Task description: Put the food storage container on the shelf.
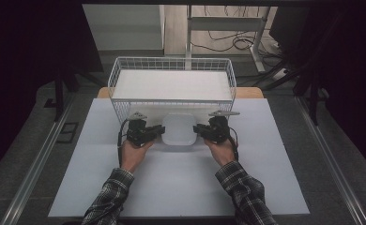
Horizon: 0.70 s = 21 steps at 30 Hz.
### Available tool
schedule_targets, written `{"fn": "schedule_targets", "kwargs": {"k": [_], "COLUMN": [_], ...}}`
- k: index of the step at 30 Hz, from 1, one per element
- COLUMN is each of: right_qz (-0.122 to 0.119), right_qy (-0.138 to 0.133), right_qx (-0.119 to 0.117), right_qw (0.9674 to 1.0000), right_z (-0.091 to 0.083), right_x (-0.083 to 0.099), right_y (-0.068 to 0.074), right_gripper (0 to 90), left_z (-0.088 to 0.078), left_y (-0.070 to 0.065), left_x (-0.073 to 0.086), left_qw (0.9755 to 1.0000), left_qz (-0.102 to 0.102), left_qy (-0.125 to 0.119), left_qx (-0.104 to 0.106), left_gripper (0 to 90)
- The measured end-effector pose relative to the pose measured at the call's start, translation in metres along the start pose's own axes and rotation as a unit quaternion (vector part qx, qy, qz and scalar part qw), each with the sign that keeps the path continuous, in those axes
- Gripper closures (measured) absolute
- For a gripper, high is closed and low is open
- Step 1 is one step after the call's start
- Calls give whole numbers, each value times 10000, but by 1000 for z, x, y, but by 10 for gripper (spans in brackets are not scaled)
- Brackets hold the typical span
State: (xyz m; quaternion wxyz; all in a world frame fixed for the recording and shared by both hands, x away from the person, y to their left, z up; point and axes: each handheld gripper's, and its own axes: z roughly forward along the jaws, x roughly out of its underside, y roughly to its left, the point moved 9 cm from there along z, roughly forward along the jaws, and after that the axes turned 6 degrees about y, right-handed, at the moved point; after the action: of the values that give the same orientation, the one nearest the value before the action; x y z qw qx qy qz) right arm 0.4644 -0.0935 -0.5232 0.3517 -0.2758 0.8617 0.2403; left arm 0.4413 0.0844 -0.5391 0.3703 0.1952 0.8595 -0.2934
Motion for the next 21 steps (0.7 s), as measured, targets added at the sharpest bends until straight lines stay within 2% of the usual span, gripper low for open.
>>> {"fn": "schedule_targets", "kwargs": {"k": [4, 6, 8, 9, 14, 16, 21], "right_qz": [-67, 13, -41, -137, -243, -272, -308], "right_qy": [-55, -81, -149, -190, -304, -332, -381], "right_qx": [189, 186, 282, 364, 661, 743, 657], "right_qw": [9998, 9998, 9995, 9991, 9971, 9963, 9966], "right_z": [5, 8, 9, 10, 14, 14, 5], "right_x": [-3, -4, -6, -8, -17, -19, -19], "right_y": [-2, -3, -5, -5, -8, -9, -8], "right_gripper": [676, 648, 669, 672, 676, 706, 807], "left_z": [6, 7, 10, 10, 15, 15, 7], "left_y": [3, 5, 7, 8, 13, 15, 9], "left_x": [-7, -9, -11, -12, -20, -22, -23], "left_qw": [9997, 9992, 9985, 9983, 9963, 9956, 9959], "left_qz": [60, 127, 229, 211, 223, 252, 252], "left_qy": [-164, -202, -227, -246, -366, -348, -458], "left_qx": [-189, -323, -452, -493, -742, -829, -734], "left_gripper": [710, 699, 695, 697, 680, 652, 544]}}
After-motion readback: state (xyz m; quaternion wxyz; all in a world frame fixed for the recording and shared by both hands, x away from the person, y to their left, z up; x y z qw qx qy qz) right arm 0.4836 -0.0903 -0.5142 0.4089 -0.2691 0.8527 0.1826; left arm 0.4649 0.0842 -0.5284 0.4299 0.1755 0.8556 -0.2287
